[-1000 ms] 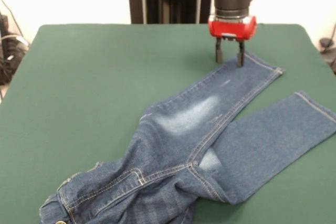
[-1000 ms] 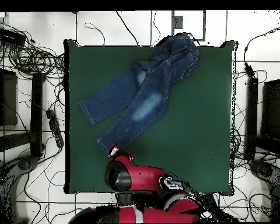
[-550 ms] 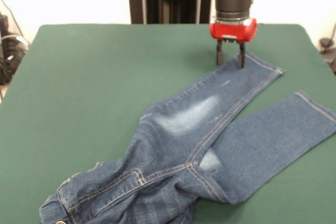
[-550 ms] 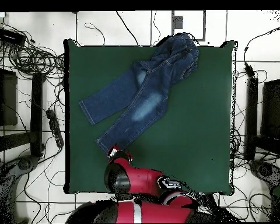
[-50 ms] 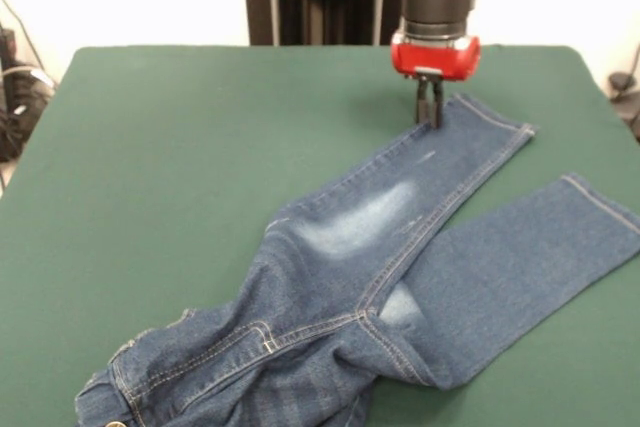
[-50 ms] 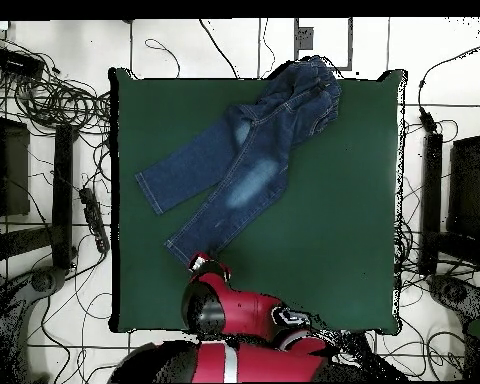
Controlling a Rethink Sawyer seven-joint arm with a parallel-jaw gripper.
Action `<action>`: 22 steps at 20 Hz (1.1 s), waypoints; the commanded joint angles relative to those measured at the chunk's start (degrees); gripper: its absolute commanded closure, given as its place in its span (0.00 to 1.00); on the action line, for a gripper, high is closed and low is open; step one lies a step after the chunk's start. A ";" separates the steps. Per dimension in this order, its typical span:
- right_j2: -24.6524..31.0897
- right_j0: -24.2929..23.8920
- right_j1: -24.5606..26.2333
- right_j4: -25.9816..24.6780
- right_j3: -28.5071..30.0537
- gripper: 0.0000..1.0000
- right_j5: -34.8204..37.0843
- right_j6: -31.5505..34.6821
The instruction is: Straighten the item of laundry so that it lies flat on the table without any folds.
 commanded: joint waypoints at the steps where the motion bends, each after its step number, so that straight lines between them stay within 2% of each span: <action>1: 4.92 3.12 8.82 7.00 -6.19 1.00 -2.54 13.61; 9: 4.83 2.97 7.30 7.39 -4.90 1.00 -1.18 13.79; 14: 3.86 4.04 3.89 9.31 0.45 1.00 -1.05 16.20; 18: 4.62 4.28 3.91 10.74 3.39 1.00 -2.87 18.32; 22: 2.42 4.60 -3.05 11.38 9.41 1.00 -0.62 16.73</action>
